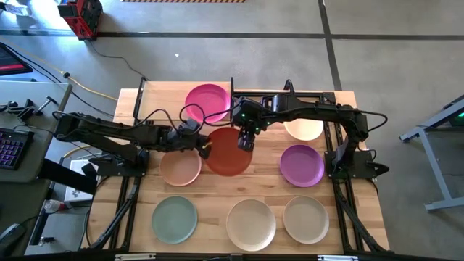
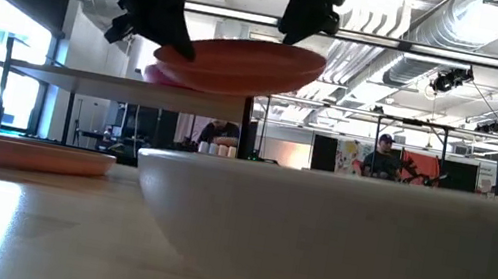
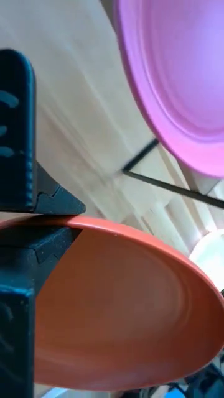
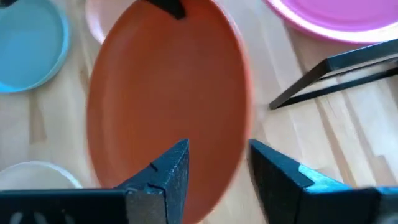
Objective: Place and stack plates onto a shelf
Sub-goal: Stack the orange plate on top of the pink plate
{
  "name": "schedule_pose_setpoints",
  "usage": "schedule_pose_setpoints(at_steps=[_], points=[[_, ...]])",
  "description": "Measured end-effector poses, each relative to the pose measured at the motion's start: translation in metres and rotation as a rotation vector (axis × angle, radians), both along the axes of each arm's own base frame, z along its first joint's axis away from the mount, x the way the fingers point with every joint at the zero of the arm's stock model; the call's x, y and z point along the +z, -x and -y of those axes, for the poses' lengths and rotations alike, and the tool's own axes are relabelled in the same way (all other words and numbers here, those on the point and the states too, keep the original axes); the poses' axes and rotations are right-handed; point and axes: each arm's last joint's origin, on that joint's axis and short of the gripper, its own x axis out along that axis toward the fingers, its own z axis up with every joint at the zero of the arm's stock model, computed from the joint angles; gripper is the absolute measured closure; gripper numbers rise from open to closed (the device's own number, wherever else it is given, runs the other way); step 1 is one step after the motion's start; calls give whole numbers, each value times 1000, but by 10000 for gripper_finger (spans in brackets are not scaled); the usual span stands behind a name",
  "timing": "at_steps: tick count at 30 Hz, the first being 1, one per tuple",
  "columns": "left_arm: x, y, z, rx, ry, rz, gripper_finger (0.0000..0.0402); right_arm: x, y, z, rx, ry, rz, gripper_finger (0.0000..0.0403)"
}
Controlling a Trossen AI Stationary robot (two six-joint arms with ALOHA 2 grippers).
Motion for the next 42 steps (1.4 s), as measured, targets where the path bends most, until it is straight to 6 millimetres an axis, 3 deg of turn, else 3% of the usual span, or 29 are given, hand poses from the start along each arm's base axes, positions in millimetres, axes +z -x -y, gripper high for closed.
schedule_pose_setpoints(at_steps=[10, 19, 36, 42], points=[[4, -2, -1, -41, -61, 11, 400, 0, 0, 1, -61, -4, 0, 260], [4, -2, -1, -64, -95, -7, 392, -1, 0, 1, -107, -23, 2, 393], [4, -2, -9, -95, -157, -44, 390, -1, -1, 1, -243, -94, 15, 402], [4, -4, -19, -225, -103, -47, 377, -1, 0, 2, -297, -97, 13, 403]])
